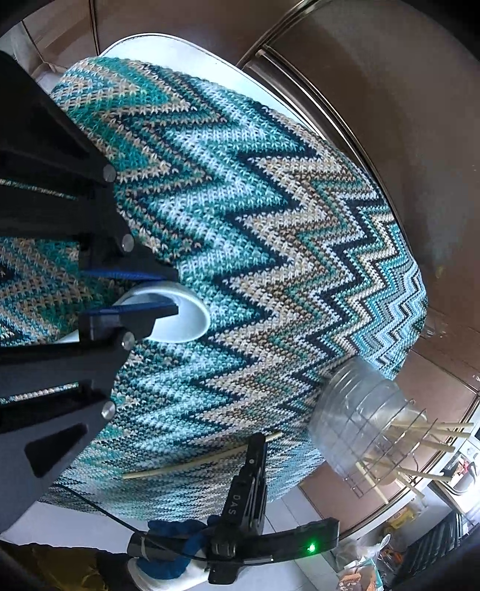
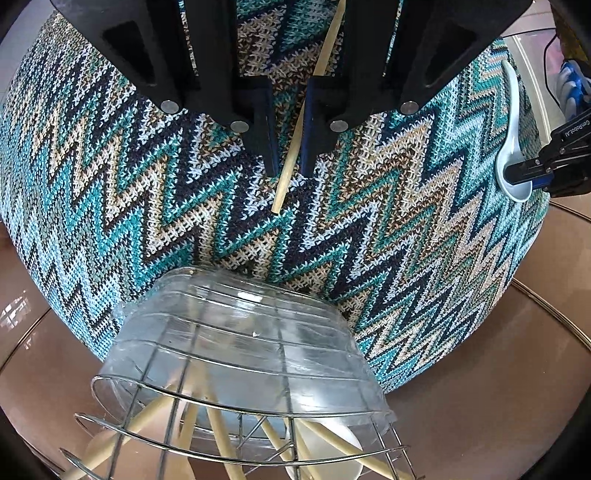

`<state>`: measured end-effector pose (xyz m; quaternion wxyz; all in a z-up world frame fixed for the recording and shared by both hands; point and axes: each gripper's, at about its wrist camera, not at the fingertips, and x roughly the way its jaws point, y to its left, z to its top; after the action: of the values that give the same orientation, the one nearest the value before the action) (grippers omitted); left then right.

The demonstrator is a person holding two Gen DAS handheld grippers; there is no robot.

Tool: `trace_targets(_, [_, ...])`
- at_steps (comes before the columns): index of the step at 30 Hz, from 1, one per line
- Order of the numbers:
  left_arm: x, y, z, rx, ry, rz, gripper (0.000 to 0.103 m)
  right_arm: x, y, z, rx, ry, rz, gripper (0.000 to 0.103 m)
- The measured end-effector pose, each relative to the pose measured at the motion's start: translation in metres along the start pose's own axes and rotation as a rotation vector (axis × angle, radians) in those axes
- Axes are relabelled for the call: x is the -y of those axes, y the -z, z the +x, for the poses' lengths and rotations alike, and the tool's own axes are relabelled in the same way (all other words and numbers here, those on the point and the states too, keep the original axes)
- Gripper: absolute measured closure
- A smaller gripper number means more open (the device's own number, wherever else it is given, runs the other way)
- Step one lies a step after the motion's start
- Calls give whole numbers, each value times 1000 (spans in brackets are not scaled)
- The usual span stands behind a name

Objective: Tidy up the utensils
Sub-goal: 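Grasp the white spoon with the left gripper while the right gripper grasps the last chopstick, then lift the white spoon into the holder with the left gripper while the right inserts the chopstick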

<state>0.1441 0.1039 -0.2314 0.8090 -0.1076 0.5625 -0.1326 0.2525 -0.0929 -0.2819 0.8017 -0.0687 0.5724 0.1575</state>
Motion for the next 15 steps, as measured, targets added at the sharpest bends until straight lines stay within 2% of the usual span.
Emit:
trace_targets(8, [5, 2, -7, 29, -1, -12, 95, 4, 15, -18, 41, -17, -9, 98])
trace_targets(15, [10, 4, -27, 76, -4, -14, 95, 9, 36, -54, 112, -36, -17, 98])
